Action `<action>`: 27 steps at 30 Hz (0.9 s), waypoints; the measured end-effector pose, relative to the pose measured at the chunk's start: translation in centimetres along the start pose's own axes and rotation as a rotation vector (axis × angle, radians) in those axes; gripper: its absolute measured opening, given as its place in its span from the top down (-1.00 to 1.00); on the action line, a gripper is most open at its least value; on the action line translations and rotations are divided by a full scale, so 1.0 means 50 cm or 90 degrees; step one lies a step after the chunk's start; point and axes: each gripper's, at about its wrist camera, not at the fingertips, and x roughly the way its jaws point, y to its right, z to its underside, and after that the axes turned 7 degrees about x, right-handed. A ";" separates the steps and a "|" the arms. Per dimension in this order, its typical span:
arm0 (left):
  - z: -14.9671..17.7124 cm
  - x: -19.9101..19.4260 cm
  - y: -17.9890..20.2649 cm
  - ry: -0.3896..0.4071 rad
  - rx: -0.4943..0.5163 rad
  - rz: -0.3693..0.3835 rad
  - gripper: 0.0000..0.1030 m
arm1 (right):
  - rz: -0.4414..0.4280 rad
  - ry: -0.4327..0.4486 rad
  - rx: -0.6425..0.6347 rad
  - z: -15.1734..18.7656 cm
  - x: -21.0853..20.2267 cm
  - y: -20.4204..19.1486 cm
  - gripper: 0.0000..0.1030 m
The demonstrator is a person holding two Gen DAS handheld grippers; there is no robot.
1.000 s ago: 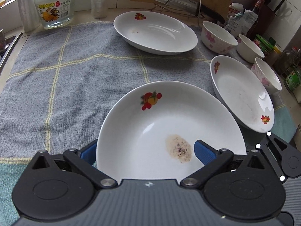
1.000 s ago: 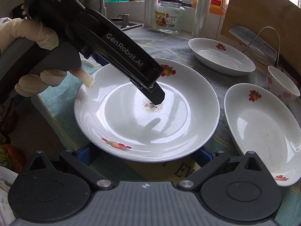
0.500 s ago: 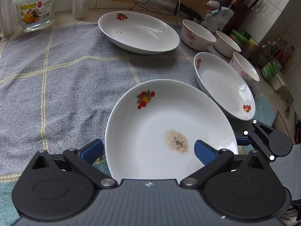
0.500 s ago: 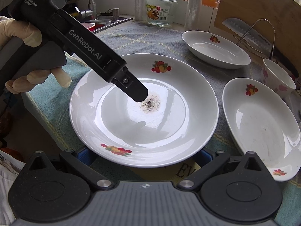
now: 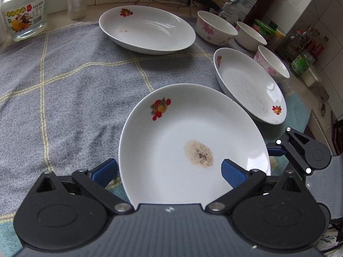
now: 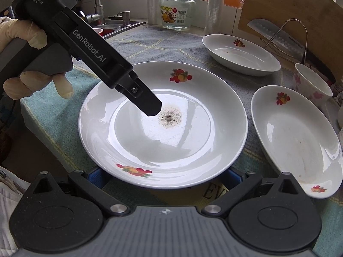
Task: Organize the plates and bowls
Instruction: 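Lift the stained white plate off the towel with the left gripper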
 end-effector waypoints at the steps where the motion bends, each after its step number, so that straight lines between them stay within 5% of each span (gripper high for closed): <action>1: -0.002 0.000 -0.002 -0.005 0.001 0.003 -0.98 | 0.000 0.002 0.000 0.001 -0.001 0.000 -1.00; 17: -0.062 0.017 -0.011 -0.071 0.071 0.020 -0.93 | -0.013 0.036 -0.016 0.017 -0.010 0.001 -1.00; 27: -0.086 0.026 -0.004 -0.094 0.094 0.023 -0.66 | -0.015 0.043 -0.030 0.017 -0.013 0.003 -1.00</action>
